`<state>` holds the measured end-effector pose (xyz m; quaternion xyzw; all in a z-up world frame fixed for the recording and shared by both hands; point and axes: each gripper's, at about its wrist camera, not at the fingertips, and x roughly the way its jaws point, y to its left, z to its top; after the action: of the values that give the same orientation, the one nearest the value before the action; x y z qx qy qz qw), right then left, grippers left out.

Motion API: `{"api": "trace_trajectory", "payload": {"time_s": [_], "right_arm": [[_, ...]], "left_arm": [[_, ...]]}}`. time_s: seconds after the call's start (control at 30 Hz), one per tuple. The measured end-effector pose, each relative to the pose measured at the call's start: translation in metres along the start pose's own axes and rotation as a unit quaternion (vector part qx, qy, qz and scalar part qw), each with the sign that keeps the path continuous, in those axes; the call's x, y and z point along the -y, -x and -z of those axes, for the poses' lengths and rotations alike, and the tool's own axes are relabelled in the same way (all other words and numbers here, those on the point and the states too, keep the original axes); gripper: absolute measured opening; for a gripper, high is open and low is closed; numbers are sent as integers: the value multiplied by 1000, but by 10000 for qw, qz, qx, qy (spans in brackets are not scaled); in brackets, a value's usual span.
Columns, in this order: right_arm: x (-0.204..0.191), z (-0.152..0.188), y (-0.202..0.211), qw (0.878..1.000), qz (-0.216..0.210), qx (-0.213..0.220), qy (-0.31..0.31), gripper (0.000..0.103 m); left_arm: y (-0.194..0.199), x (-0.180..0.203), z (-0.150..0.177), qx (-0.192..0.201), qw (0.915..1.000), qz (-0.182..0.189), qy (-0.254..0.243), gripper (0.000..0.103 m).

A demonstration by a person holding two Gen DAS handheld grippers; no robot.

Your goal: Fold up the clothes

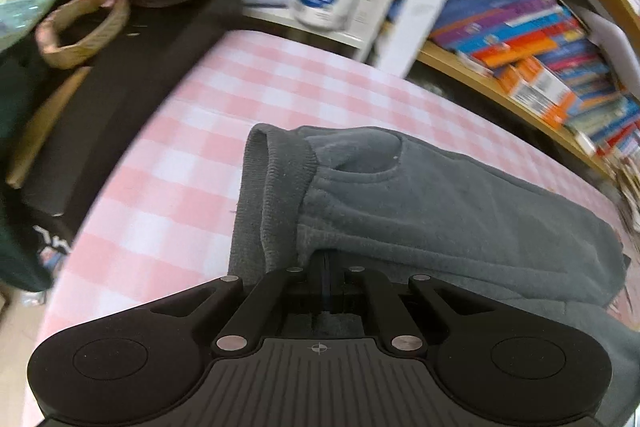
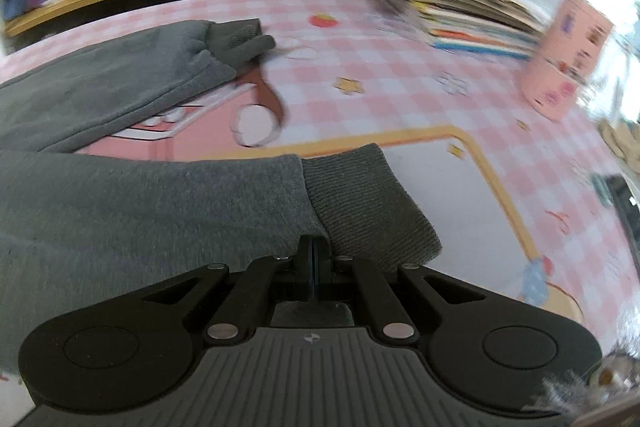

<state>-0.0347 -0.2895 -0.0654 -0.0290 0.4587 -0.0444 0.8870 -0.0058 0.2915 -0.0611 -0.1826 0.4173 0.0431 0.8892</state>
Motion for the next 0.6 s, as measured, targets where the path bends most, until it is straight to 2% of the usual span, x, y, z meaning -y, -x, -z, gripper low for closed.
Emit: {"api": "trace_trajectory", "payload": {"time_s": [0.17,0.23,0.3,0.37,0.47,0.6], "right_arm": [[-6,-4,-3,9994,-107,37,331,1],[0,-2,-2,9992,-269,63,304,1],[4,1,-1,9986,-397,99,332,1],[5,4,1,9980,-483,145,389,2],[8,8,3,9973,-586,189,394,2],[12,10,6,9953,-707,132,641,2]], "left_arm": [[8,22,8,50,9963,-312,-801,5],[23,29,17,186,9968,-423,-656,5],[43,37,33,318,9978,-410,-413,10],[61,45,50,405,9982,-378,-241,11],[81,61,86,280,9987,-409,-155,11],[89,58,117,12,9975,-626,327,10]]}}
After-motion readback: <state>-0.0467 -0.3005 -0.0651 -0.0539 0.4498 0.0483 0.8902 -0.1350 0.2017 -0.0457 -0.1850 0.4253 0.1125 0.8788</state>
